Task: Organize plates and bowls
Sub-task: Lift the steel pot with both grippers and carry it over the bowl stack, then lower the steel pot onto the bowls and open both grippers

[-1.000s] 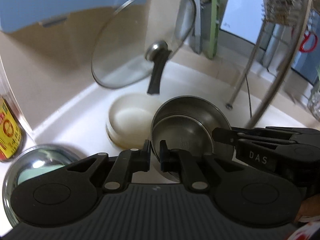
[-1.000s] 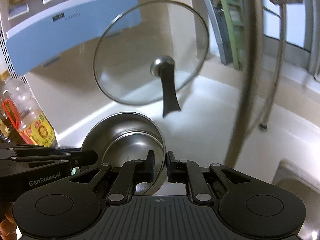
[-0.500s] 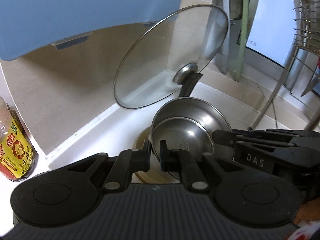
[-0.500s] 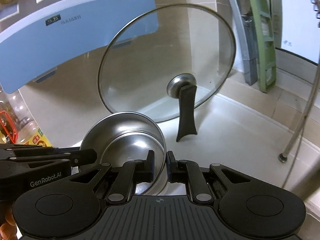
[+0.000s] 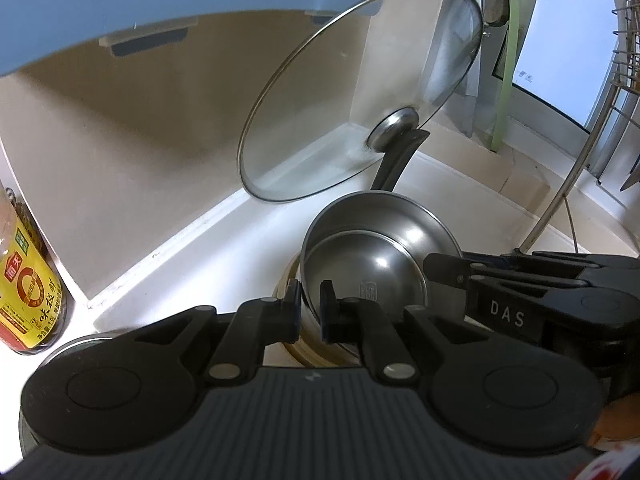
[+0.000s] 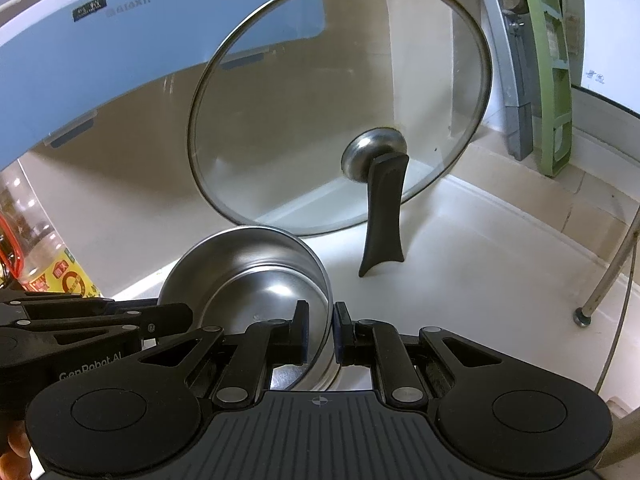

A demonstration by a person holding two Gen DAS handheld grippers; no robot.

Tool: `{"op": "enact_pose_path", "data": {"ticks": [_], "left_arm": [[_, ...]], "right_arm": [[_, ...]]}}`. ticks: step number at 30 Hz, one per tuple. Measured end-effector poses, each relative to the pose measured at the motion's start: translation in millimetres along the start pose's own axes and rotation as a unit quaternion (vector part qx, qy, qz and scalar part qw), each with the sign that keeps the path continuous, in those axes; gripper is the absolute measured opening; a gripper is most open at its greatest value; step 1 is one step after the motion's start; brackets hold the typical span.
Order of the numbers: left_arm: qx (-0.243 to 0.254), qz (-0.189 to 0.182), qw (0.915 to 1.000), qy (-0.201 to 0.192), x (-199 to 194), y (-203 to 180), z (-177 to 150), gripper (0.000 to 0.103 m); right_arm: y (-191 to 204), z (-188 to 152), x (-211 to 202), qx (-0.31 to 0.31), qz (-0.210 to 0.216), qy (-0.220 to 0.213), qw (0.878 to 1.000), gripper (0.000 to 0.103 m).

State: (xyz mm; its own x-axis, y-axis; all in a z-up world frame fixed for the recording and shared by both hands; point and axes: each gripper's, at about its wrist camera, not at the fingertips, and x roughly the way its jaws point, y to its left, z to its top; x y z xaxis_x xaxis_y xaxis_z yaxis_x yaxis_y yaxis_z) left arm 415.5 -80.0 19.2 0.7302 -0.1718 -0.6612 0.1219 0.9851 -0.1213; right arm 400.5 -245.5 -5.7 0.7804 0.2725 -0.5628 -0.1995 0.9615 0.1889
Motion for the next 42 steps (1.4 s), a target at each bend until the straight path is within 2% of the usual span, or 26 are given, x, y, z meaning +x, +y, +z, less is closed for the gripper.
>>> {"op": "enact_pose_path", "data": {"ticks": [21,32,40,42], "left_arm": [[-0.006,0.006,0.9996,0.027,24.6,0.7,-2.3,0.009],[-0.006,0.009,0.9997,0.023,24.7,2.9,-3.8,0.009],[-0.001,0.014,0.9999,0.004,21.5,7.8,-4.9,0.007],[0.001,0.012,0.9999,0.003,21.8,7.2,-5.4,0.004]], "right_arm": [[-2.5,-2.1,17.2,0.008,-0.005,0.019,1.0,0.013],[-3.1,-2.7,15.2,0.012,0.001,0.014,1.0,0.013],[-3.0,-4.4,12.8,0.007,0.0,-0.013,1.0,0.012],[-1.0,-6.1,13.0,-0.001,-0.005,-0.017,1.0,0.0]]}}
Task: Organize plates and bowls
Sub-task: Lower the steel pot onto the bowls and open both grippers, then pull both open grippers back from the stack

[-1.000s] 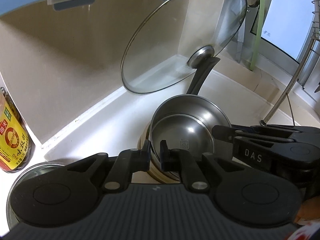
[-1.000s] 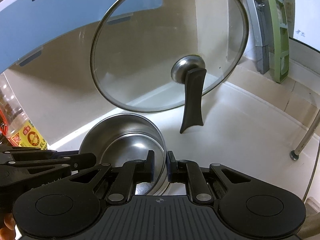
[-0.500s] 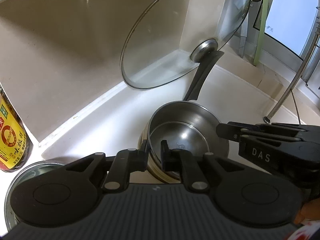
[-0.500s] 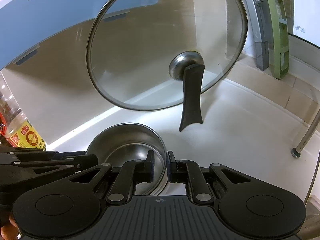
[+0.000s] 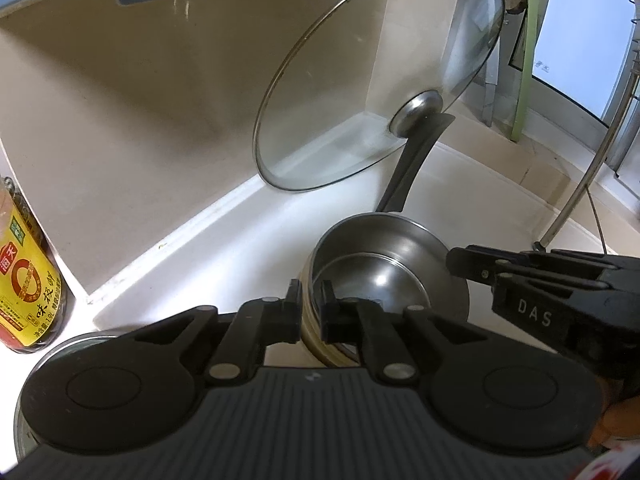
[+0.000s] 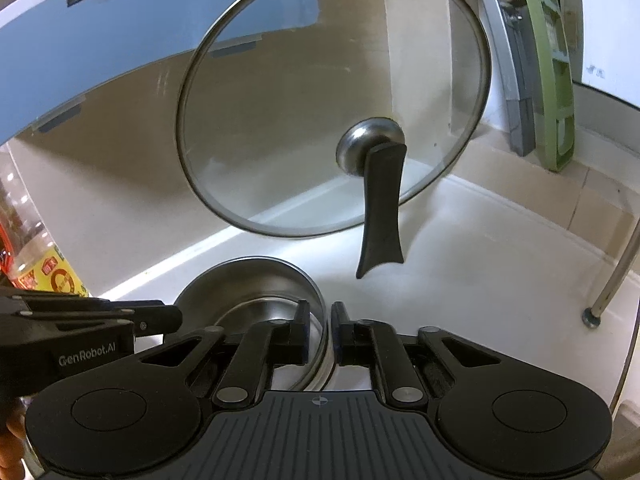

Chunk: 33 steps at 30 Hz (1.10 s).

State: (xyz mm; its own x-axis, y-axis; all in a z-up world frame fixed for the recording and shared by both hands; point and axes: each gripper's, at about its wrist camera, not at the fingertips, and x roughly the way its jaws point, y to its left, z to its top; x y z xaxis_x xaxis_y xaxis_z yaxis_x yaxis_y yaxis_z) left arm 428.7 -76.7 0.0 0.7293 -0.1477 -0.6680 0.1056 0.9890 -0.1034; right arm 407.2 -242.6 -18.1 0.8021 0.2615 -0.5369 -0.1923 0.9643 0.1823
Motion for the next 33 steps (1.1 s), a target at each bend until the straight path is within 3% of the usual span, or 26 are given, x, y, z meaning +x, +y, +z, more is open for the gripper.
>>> {"op": "enact_pose_path", "data": {"ticks": [22,33], "left_arm": [[0.0,-0.005,1.0,0.002,-5.3,-2.1,-3.9,0.004],[0.005,0.0,1.0,-0.006,-34.2,-3.3,-11.3,0.02]], "right_arm": [[-2.0,-4.6,0.8,0.015,0.001,0.022,1.0,0.001],[3.2,-8.9,-19.7,0.027,0.028,0.036,0.999,0.004]]}}
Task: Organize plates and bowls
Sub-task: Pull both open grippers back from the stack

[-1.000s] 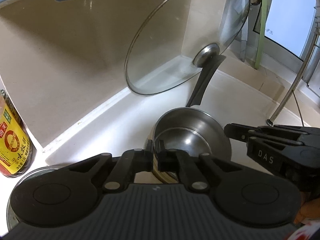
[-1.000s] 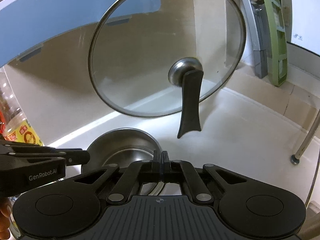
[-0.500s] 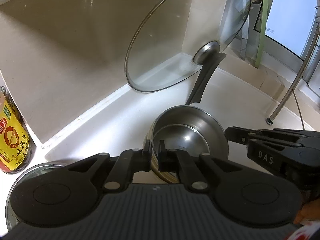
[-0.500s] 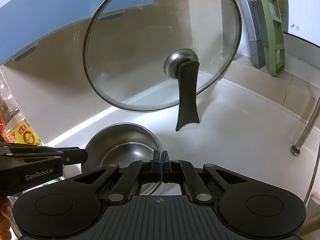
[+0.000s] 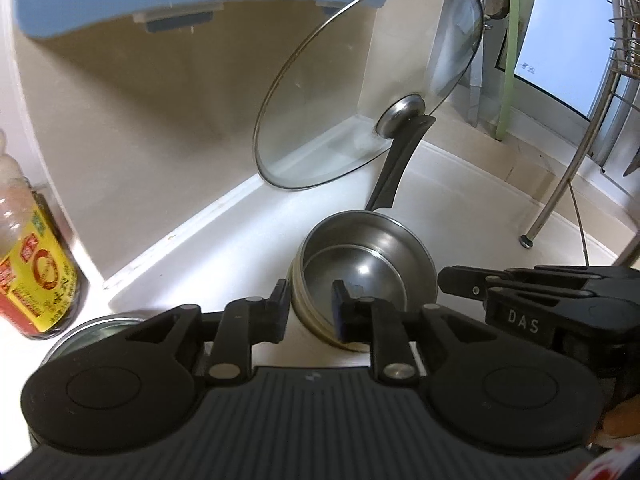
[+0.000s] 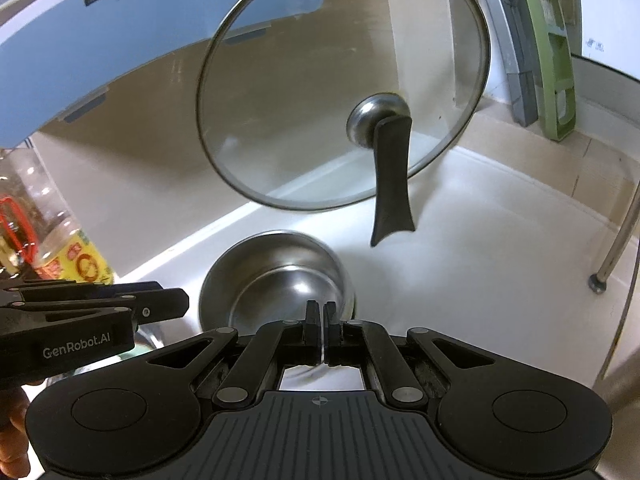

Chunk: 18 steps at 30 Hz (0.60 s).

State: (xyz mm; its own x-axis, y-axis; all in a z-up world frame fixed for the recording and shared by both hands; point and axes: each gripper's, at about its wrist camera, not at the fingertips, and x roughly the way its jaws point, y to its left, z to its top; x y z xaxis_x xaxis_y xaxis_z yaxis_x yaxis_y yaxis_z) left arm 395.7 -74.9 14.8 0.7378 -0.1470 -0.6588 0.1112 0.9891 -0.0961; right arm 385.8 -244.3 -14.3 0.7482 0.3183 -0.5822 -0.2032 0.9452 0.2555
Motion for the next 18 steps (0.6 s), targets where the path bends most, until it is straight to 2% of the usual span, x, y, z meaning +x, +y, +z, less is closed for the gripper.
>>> {"op": "enact_pose_path", "data": {"ticks": [1,2,3,5,6,18], "left_arm": [[0.0,0.0,1.0,0.001,-3.3,0.3,-1.4,0.021],[0.0,0.0,1.0,0.001,-6.8,0.4,-2.9,0.022],[0.001,-0.001,1.0,0.001,-10.9,0.6,-5.1,0.022],[0.003,0.0,1.0,0.001,-20.3,0.6,-10.8,0.024],[0.002,0.0,1.0,0.002,-25.0,0.7,-14.4,0.025],[-0.001,-0.006,0.9999,0.011,-81.6,-3.5,-57.6,0.025]], "right_arm": [[0.7,-1.8,-2.8,0.0,0.001,0.001,1.0,0.005],[0.7,-3.0,-5.3,-0.001,0.002,0.002,1.0,0.013],[0.7,-5.0,-8.8,-0.001,0.002,0.003,1.0,0.03],[0.8,-8.3,-16.3,0.002,0.003,-0.001,1.0,0.053],[1.3,-10.2,-21.2,0.002,0.006,-0.004,1.0,0.055],[15.5,-44.2,-77.3,0.011,0.033,-0.009,0.999,0.058]]}}
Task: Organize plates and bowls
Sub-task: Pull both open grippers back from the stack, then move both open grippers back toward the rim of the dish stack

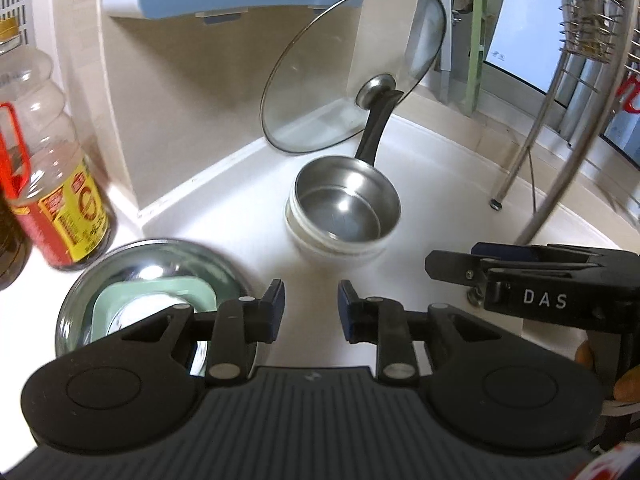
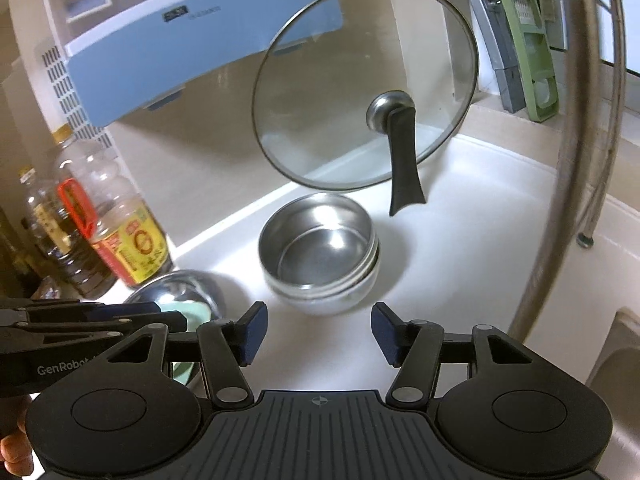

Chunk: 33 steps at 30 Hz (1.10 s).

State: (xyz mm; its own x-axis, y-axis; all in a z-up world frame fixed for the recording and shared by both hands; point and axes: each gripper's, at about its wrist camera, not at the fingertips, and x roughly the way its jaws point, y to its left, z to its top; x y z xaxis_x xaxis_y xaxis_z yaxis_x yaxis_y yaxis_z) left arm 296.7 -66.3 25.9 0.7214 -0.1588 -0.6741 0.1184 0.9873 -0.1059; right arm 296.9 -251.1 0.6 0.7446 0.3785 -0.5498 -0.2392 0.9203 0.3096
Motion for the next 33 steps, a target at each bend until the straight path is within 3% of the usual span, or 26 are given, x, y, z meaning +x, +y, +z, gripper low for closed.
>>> {"op": "enact_pose_path", "data": {"ticks": [12,33], "left_arm": [[-0.01,0.013,0.9997,0.018,-35.7,-5.6,-47.4,0.025],[-0.025,0.046,0.9966,0.063,-50.0,-7.1,-92.5,0.025]], "right_arm": [[13.6,-49.4,-26.1,0.001,0.022,0.048,0.999,0.058],[25.5,-88.0,-31.1,-0.029,0.0,0.102,0.994,0.058]]}}
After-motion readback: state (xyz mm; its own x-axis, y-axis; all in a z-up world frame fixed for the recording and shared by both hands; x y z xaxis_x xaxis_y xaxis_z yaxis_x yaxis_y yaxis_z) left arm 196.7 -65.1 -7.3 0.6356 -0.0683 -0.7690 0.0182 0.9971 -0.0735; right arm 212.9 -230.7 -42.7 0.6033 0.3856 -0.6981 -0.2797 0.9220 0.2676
